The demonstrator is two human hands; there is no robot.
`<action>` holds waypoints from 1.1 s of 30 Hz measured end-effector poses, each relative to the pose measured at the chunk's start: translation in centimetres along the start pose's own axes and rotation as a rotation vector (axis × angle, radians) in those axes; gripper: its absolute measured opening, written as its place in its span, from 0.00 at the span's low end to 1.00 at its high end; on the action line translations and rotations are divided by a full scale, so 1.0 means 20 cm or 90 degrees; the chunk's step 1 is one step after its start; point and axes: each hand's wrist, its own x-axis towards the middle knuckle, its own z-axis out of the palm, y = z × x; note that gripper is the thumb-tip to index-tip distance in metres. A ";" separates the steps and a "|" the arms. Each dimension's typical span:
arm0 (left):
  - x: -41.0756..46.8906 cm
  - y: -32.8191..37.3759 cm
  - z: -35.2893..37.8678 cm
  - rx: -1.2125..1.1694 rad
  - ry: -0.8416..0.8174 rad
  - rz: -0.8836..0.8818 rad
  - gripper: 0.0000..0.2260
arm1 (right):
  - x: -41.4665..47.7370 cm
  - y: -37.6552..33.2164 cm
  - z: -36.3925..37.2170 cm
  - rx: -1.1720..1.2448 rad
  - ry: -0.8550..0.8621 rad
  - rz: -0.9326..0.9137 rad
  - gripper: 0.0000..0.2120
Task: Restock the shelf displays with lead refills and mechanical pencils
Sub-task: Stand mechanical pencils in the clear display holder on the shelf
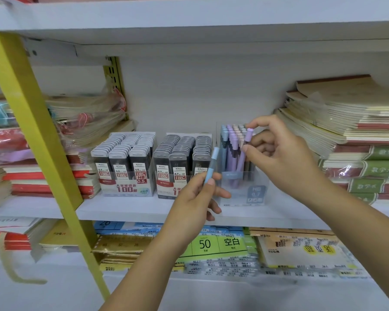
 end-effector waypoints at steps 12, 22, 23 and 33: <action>-0.01 0.01 0.00 -0.010 -0.004 0.032 0.12 | -0.01 0.00 0.04 -0.241 0.011 -0.013 0.13; -0.03 0.05 0.06 0.006 -0.072 0.052 0.10 | -0.10 -0.13 0.02 0.326 0.030 0.145 0.12; -0.03 0.05 0.06 0.007 -0.069 0.047 0.10 | -0.10 -0.12 0.01 0.345 0.047 0.155 0.12; 0.03 0.01 0.03 0.623 0.280 0.459 0.14 | 0.09 -0.13 -0.11 0.142 0.138 -0.048 0.12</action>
